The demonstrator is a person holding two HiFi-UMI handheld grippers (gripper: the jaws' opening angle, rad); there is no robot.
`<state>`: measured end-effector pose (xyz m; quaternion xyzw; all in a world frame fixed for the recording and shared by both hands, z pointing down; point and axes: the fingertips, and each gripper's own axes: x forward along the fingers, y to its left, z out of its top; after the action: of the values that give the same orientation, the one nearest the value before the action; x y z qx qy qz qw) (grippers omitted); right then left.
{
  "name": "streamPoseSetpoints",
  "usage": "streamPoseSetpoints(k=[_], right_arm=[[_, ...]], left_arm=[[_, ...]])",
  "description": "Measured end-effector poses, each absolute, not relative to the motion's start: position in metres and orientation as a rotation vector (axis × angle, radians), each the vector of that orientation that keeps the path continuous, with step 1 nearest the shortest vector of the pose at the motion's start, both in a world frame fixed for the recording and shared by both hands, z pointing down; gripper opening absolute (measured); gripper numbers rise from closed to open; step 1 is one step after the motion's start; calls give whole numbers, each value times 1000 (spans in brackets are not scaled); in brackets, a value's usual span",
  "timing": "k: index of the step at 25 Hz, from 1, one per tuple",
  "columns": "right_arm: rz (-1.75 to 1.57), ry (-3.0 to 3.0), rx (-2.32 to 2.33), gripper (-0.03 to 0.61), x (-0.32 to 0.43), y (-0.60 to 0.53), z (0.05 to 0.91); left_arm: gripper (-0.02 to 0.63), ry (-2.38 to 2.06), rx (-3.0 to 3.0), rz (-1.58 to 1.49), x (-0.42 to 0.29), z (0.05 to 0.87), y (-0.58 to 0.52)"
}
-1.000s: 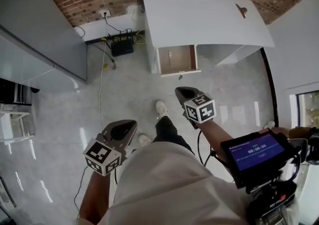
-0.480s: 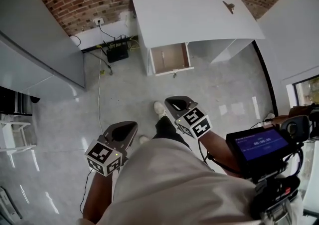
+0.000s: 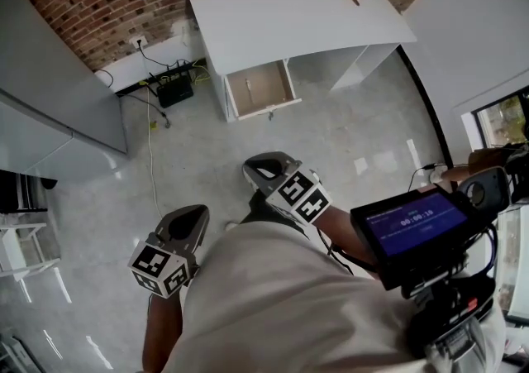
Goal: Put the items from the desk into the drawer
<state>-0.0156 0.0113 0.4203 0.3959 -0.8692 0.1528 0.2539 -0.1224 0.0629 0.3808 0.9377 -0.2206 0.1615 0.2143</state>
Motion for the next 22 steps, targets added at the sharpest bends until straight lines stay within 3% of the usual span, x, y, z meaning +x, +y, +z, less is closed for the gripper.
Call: streamPoseSetpoints(k=[22], right_arm=[[374,-2399,979,2,-38,22,411]], left_arm=[[8,-632,2580,432,-123,381,69]])
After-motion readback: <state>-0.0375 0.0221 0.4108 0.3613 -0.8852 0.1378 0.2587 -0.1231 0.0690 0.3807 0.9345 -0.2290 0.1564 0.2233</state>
